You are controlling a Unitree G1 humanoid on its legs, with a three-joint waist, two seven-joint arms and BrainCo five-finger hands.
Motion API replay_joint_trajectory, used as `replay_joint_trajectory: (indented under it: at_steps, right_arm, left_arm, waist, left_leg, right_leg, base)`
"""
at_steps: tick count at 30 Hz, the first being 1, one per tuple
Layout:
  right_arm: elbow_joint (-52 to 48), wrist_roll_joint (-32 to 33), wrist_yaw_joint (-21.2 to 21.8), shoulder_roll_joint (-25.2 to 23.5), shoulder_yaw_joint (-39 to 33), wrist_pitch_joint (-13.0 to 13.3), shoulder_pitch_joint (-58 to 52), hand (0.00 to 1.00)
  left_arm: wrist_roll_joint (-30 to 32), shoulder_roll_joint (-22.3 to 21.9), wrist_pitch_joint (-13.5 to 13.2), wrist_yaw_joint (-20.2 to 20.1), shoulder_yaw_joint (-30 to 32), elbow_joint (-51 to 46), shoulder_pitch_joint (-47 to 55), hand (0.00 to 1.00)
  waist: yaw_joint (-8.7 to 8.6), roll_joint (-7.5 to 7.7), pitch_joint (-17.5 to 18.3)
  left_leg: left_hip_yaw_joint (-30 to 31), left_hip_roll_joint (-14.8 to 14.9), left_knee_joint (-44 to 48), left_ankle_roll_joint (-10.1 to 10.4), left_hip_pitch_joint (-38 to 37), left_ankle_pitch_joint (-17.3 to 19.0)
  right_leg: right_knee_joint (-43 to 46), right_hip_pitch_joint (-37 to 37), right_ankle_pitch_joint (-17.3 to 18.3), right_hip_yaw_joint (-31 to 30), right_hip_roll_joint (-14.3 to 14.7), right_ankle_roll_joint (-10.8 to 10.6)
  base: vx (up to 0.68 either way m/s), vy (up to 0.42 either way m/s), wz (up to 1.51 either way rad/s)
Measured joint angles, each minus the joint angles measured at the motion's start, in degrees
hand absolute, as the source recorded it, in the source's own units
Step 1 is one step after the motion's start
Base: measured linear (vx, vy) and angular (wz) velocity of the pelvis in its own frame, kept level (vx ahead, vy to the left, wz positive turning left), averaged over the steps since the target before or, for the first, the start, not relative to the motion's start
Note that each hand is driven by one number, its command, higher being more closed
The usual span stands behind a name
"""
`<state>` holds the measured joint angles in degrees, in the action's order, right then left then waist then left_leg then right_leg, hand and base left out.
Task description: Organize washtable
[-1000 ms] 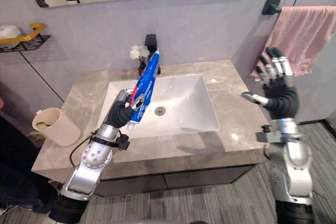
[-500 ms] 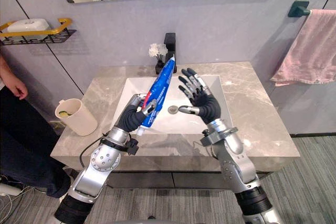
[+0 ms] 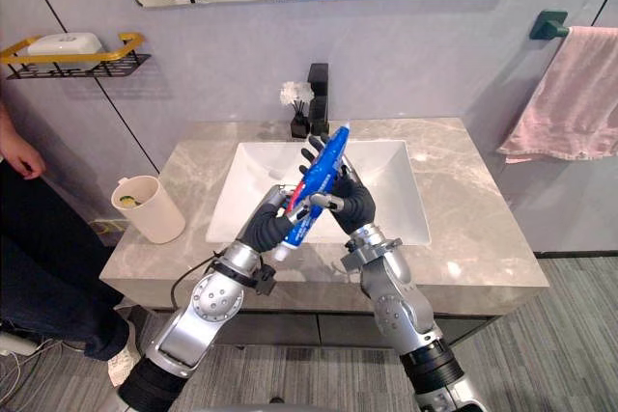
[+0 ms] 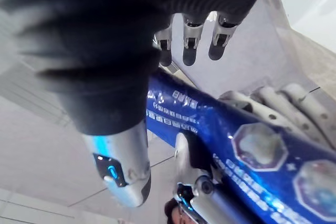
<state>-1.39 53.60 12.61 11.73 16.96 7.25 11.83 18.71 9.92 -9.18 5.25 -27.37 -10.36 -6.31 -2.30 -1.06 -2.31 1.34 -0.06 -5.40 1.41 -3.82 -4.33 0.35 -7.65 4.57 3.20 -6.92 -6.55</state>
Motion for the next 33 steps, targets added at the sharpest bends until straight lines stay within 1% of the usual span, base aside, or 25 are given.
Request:
replay_joint_trajectory:
  at_steps: [2, 7, 14, 22, 23, 30, 33]
  right_arm:
    - [0.08, 1.01, -0.01, -0.07, 0.48, 0.0, 0.0, 1.0]
    - [0.09, 1.06, 0.07, -0.18, 1.12, 0.04, 0.0, 1.0]
    - [0.12, 1.58, 0.12, -0.53, 1.06, 0.2, 0.0, 1.0]
    - [0.12, 1.46, 0.1, -1.47, 0.93, 0.22, -0.02, 1.0]
    - [0.12, 1.45, 0.1, -1.49, 0.93, 0.21, -0.03, 1.0]
    - [0.11, 1.4, 0.13, -2.87, -0.62, 0.23, -0.15, 1.0]
    - [0.1, 1.38, 0.06, -3.51, -1.24, 0.32, -0.22, 1.0]
  left_arm:
    - [-0.01, -0.2, 0.0, 0.21, -0.02, 0.49, -0.01, 1.0]
    - [-0.02, -0.2, 0.0, 0.18, -0.43, 1.02, -0.01, 1.0]
    - [-0.11, -0.26, 0.0, 0.18, -1.79, 2.22, -0.01, 1.0]
    - [-0.1, -0.26, 0.0, 0.19, -1.35, 2.77, -0.01, 1.0]
    - [-0.1, -0.27, -0.01, 0.2, -1.19, 2.81, -0.01, 0.0]
    - [-0.02, -0.44, -0.02, 1.21, -0.79, 2.89, 0.05, 0.0]
    - [0.06, -0.86, -0.19, 1.39, 0.91, 2.88, 0.21, 0.0]
  waist:
    - [0.0, 0.0, 0.0]
    - [0.02, 0.06, 0.03]
    - [0.0, 0.73, 0.44]
    - [0.01, 1.03, 0.62]
    - [0.01, 1.04, 0.62]
    - [-0.01, 1.05, 0.62]
    - [-0.04, 1.06, 0.61]
  left_leg:
    - [0.01, 0.01, -0.01, 0.0, 0.01, -0.13]
    - [0.0, 0.01, -0.05, -0.03, 0.08, -0.51]
    - [0.01, 0.06, -0.16, 0.08, 0.16, -0.93]
    - [0.05, 0.06, -0.13, 0.1, 0.3, -1.0]
    - [0.06, 0.06, -0.13, 0.1, 0.3, -1.01]
    - [0.26, 0.06, -0.12, 0.12, 0.33, -1.02]
    - [0.39, 0.06, -0.12, 0.12, 0.34, -1.1]
  right_leg:
    - [-0.06, 0.0, -0.18, -0.01, 0.01, 0.02]
    - [-0.37, -0.02, -0.66, -0.05, 0.02, 0.07]
    - [-0.59, 0.07, -0.79, -0.01, 0.03, 0.16]
    - [-0.75, 0.1, -0.93, 0.07, 0.01, 0.1]
    - [-0.77, 0.1, -0.95, 0.08, 0.01, 0.08]
    - [-0.7, 0.03, -0.95, 0.34, 0.0, 0.07]
    - [-0.69, -0.02, -0.95, 0.52, -0.02, 0.07]
  base:
    - [-0.04, -0.013, 0.0]
    - [-0.05, -0.009, -0.01]
    - [-0.05, -0.011, 0.0]
    - [-0.01, -0.003, 0.0]
    - [0.0, 0.0, 0.0]
    - [0.0, 0.0, 0.0]
    - [0.0, 0.0, 0.02]
